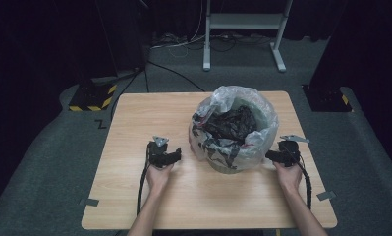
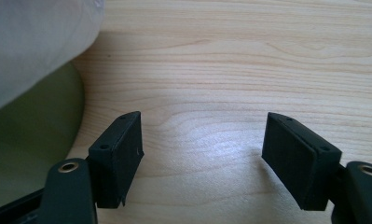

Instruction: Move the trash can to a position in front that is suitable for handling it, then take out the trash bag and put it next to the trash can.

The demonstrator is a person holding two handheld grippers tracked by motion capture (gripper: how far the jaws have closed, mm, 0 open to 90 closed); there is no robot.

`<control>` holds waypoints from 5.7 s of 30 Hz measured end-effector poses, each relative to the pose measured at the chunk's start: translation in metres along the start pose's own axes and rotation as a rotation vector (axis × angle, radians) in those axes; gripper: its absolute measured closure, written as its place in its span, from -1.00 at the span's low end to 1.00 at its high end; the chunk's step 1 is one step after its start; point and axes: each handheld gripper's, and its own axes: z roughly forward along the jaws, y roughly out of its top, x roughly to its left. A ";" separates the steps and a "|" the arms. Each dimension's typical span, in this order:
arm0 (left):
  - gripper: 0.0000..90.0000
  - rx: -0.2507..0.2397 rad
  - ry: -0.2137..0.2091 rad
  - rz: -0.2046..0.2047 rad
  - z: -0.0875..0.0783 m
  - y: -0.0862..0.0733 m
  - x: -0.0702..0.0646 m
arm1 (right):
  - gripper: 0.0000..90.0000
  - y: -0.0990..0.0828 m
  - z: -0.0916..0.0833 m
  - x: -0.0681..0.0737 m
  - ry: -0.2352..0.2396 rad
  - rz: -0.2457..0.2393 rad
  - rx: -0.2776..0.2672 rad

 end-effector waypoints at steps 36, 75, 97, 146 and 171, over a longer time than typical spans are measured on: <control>-0.37 -0.043 -0.098 0.047 0.010 0.007 -0.034 | -0.29 0.006 0.016 0.037 0.096 -0.061 -0.004; -0.39 -0.001 0.030 0.053 -0.012 -0.007 0.007 | -0.40 0.003 0.031 0.093 0.106 -0.170 0.032; -0.46 -0.016 0.062 -0.006 -0.043 -0.002 0.045 | -0.66 -0.007 0.015 0.040 -0.024 -0.137 0.025; -0.49 -0.144 -0.208 0.027 -0.149 0.111 0.015 | -0.64 -0.007 0.015 0.040 -0.021 -0.146 0.024; -0.34 -0.129 -0.149 0.119 -0.138 0.143 -0.012 | -0.62 -0.007 0.014 0.041 -0.016 -0.143 0.026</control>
